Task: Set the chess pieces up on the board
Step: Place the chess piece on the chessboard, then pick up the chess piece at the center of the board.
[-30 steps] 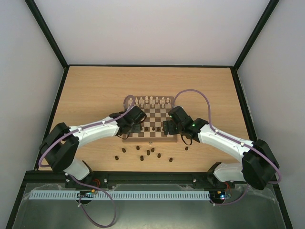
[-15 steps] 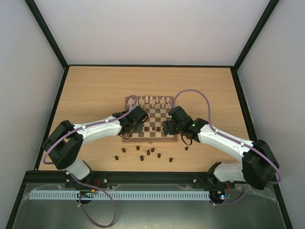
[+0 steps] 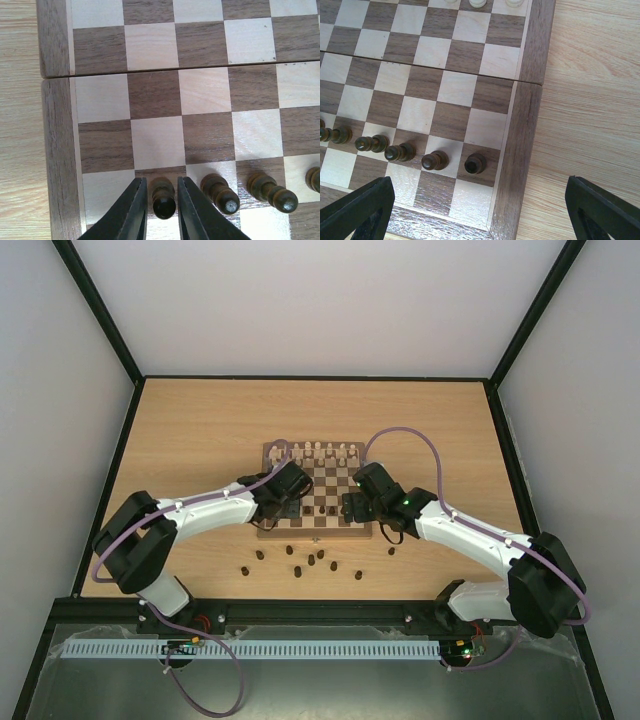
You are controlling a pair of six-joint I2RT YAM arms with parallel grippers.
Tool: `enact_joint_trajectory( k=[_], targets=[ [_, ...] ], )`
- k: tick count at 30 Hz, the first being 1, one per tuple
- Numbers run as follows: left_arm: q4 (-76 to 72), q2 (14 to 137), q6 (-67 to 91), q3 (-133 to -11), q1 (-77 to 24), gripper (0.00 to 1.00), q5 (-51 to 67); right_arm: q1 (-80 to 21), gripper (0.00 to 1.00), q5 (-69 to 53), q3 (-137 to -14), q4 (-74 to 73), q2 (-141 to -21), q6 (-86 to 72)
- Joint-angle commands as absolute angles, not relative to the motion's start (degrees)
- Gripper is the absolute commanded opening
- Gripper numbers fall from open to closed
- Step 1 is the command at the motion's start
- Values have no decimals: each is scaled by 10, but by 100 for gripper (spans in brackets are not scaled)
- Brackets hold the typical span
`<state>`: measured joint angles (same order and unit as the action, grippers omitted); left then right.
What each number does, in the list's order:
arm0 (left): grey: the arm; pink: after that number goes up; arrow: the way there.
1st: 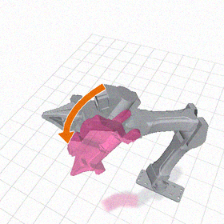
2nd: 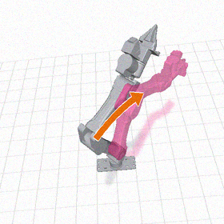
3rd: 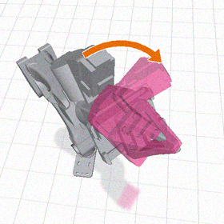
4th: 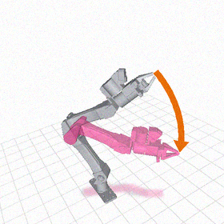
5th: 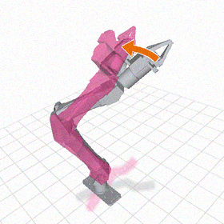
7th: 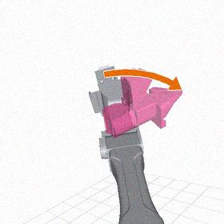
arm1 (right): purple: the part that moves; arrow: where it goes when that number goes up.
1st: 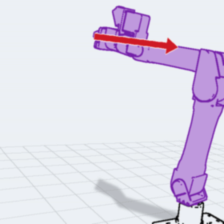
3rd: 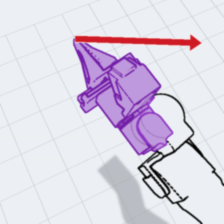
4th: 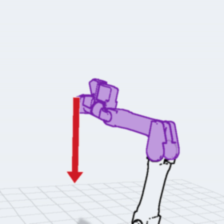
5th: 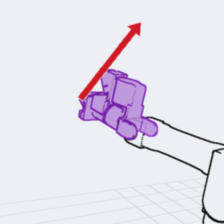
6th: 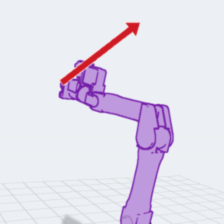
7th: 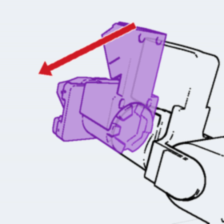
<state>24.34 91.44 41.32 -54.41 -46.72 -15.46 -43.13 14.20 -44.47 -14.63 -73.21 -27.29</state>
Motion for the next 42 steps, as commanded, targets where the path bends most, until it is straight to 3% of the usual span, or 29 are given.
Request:
enact_joint_trajectory(
  k=[1,6,18,27,33,42],
  targets=[
    [252,915,411,-553,-472,21,-159,-432,94,144,-438,-154,-734,-273],
    [254,898,415,-554,-473,25,-162,-432,94,143,-438,-155,-734,-273],
    [312,795,422,-548,-492,60,-180,-432,94,143,-438,-154,-734,-273],
    [306,680,417,-476,-504,75,-143,-432,99,148,-435,-152,-732,-273],
    [291,645,417,-446,-540,98,-120,-432,99,181,-434,-157,-737,-280],
    [214,617,450,-388,-595,99,-133,-426,99,250,-445,-204,-724,-322]
  ],
)
